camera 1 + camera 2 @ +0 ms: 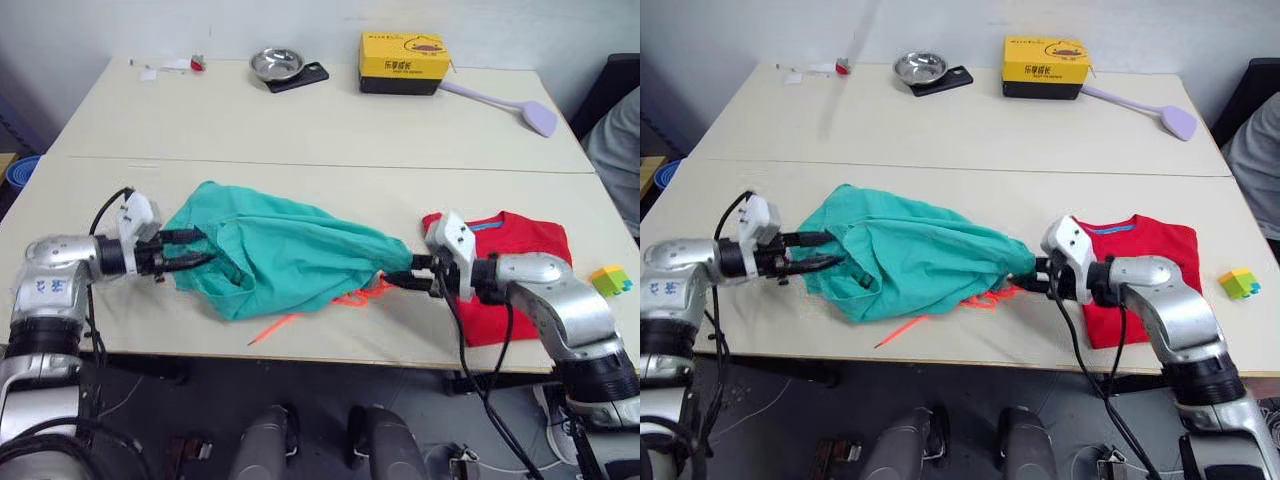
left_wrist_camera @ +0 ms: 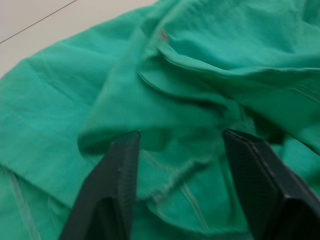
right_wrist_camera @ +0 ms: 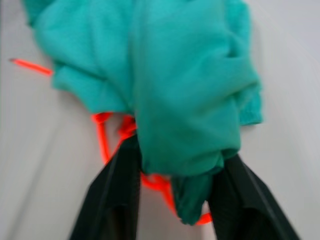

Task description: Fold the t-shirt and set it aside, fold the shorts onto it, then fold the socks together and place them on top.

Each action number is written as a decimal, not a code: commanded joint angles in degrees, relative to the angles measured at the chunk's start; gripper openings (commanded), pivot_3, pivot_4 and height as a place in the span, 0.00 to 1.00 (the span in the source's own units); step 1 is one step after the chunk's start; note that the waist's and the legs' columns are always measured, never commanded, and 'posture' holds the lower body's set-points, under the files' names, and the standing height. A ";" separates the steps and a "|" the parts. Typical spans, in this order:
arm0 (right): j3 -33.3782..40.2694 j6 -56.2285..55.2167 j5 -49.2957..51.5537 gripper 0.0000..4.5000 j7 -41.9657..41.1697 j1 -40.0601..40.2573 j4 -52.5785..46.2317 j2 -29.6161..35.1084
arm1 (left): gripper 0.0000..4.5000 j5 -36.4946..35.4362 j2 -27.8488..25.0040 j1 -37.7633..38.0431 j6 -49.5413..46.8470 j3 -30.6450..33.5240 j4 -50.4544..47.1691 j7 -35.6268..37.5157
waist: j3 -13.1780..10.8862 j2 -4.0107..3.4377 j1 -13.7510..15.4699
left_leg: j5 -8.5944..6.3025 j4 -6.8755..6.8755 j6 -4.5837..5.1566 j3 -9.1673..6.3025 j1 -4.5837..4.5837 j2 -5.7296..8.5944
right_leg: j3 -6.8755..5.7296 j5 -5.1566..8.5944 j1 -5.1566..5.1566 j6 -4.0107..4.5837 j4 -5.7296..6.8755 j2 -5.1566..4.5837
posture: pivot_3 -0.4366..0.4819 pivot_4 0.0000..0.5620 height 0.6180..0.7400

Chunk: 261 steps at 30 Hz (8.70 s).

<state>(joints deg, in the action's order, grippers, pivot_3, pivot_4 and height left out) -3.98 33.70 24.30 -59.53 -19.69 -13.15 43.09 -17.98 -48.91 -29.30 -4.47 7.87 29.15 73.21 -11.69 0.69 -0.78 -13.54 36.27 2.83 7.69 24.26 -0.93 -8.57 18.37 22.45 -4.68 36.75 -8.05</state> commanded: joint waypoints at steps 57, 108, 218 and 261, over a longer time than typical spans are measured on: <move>4.23 -22.59 -2.68 0.00 -8.07 0.86 -2.63 3.56 | 0.01 -3.46 0.65 -8.17 -7.80 -4.86 -9.18 11.66 | -0.02 0.14 0.35 | -0.02 0.21 0.11 0.42 -0.10 -0.03 | 0.36 -0.04 0.10 -0.01 0.18 0.09 | 0.48 0.27 1.00; -0.03 -41.30 -13.62 0.00 6.68 -0.96 18.36 -0.24 | 0.01 -12.71 -2.95 10.49 4.24 1.95 -25.88 -3.75 | -0.72 0.40 -1.52 | -0.24 1.37 0.66 0.83 0.92 -0.03 | 0.22 -0.28 0.99 -0.41 0.94 -0.15 | 0.48 0.27 1.00; -0.51 -17.47 -13.55 0.09 23.36 -24.27 31.45 -17.17 | 0.10 5.49 12.11 -33.25 7.86 1.24 35.67 -25.93 | -0.62 0.22 -1.01 | -0.04 0.94 0.95 1.15 1.03 0.23 | -0.46 -0.84 1.03 -0.67 0.35 -0.10 | 0.48 0.27 1.00; -6.07 -29.09 -22.84 0.01 13.79 -3.55 8.32 -7.98 | 0.35 14.59 5.88 -4.78 29.21 -8.27 13.02 -11.66 | -0.42 0.41 -0.83 | -0.05 0.88 0.85 1.12 0.73 0.12 | -0.17 -0.95 0.96 -0.49 0.27 -0.44 | 0.48 0.27 1.00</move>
<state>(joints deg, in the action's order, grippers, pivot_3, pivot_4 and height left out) -12.94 6.51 -0.55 -43.88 -23.96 -3.26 33.30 -1.63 -41.63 -36.36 26.59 -0.70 43.79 57.80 -12.11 1.10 -1.61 -13.59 37.15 3.68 8.81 25.00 -0.80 -8.75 17.42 23.41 -5.17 37.01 -8.49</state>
